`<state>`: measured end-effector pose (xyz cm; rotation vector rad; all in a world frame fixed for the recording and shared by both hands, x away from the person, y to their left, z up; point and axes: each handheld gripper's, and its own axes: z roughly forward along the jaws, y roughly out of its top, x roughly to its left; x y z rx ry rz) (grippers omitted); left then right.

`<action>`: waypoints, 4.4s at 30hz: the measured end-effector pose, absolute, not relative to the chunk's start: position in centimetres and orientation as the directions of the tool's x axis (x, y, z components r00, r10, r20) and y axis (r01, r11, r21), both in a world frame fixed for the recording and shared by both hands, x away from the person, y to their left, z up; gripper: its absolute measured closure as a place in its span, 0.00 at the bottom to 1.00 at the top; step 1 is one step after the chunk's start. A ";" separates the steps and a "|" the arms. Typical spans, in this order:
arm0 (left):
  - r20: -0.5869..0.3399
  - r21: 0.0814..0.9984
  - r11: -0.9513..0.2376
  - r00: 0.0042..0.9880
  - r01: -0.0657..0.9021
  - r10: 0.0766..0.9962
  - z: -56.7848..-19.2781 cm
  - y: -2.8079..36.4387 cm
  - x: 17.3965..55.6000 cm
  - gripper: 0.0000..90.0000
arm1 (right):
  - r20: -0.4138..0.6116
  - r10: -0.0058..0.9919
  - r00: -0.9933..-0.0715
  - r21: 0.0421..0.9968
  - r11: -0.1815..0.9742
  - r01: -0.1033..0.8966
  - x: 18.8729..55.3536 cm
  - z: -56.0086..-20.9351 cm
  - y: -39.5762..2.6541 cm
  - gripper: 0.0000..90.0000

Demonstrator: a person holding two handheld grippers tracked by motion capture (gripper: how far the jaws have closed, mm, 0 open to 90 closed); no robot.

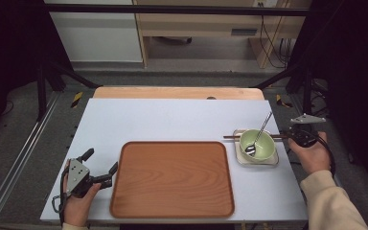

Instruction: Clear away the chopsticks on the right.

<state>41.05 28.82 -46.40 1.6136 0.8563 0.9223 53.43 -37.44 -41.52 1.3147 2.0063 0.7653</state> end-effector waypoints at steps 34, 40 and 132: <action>0.172 0.968 -0.236 0.464 0.083 0.869 -46.6 28.2 41.0 0.05 | -0.172 0.918 -0.356 0.617 0.382 0.688 59.2 -45.4 -37.9 1.00; 0.174 0.968 -0.238 0.463 0.083 0.869 -46.6 28.2 41.1 0.05 | -0.186 0.896 -0.404 0.599 0.429 0.676 58.7 -45.1 -37.5 1.00; 0.201 0.960 -0.268 0.463 0.084 0.863 -46.7 28.0 41.1 0.05 | -0.135 0.850 -0.510 0.588 0.482 0.649 53.9 -43.3 -39.5 0.89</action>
